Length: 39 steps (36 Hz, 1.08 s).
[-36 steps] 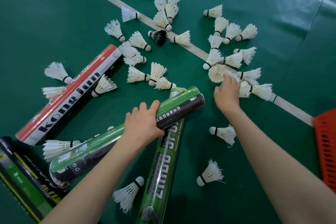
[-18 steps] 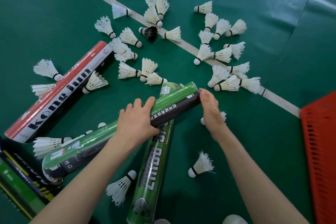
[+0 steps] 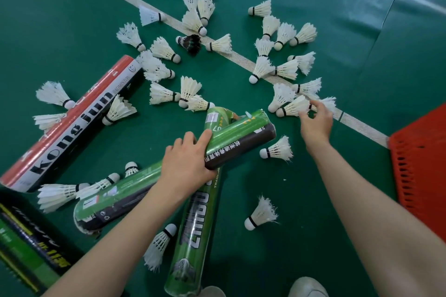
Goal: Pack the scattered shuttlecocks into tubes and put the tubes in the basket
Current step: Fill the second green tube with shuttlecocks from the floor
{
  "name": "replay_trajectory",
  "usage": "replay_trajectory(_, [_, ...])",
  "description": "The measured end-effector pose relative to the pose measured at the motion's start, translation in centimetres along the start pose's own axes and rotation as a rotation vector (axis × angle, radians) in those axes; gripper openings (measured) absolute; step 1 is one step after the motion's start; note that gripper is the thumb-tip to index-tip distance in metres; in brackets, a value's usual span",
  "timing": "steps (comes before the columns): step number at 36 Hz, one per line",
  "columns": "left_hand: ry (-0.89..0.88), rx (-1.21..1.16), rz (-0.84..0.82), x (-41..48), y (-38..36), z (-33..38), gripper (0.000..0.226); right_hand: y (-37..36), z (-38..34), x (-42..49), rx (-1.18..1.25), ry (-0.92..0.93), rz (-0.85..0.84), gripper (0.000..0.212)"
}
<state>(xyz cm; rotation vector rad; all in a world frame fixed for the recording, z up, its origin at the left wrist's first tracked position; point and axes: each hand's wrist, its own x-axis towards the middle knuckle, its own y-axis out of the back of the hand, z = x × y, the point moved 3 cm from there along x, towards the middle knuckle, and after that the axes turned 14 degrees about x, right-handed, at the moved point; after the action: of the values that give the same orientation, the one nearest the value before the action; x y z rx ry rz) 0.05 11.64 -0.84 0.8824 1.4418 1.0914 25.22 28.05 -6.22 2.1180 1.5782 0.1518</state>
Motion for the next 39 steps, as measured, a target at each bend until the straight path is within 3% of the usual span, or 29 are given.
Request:
replay_trajectory(7, [-0.001, 0.032, 0.009, 1.3, 0.3, 1.5, 0.088, -1.7, -1.2, 2.5, 0.136, -0.182, -0.194, 0.085])
replay_trajectory(11, [-0.01, 0.057, 0.037, 1.5, 0.3, 1.9, 0.088, -1.5, -0.5, 2.2, 0.092, -0.219, -0.086, 0.068])
replay_trajectory(16, [-0.006, 0.056, 0.035, 0.8, -0.2, 1.6, 0.088, -0.6, -0.6, -0.1, 0.101, -0.09, -0.037, 0.035])
replay_trajectory(20, [0.028, 0.046, 0.021, 0.0, -0.7, 0.7, 0.089, 0.5, -1.6, -3.4, 0.299, 0.094, -0.045, 0.031])
replay_trajectory(24, [0.048, 0.021, 0.036, -0.8, -0.7, 0.1, 0.087, 1.8, -2.6, -7.3, 0.58, 0.124, -0.127, 0.022])
replay_trajectory(31, [-0.007, -0.012, 0.094, -2.8, -0.3, 0.5, 0.088, 1.3, -3.5, -11.6, 0.604, 0.072, -0.379, 0.021])
replay_trajectory(35, [-0.018, -0.029, 0.114, -3.6, -0.2, 0.5, 0.088, 1.4, -3.9, -12.4, 0.547, 0.141, -0.452, 0.046])
replay_trajectory(39, [-0.03, -0.046, 0.133, -4.0, -0.1, 1.1, 0.089, 0.9, -3.3, -12.8, 0.587, 0.097, -0.657, 0.064])
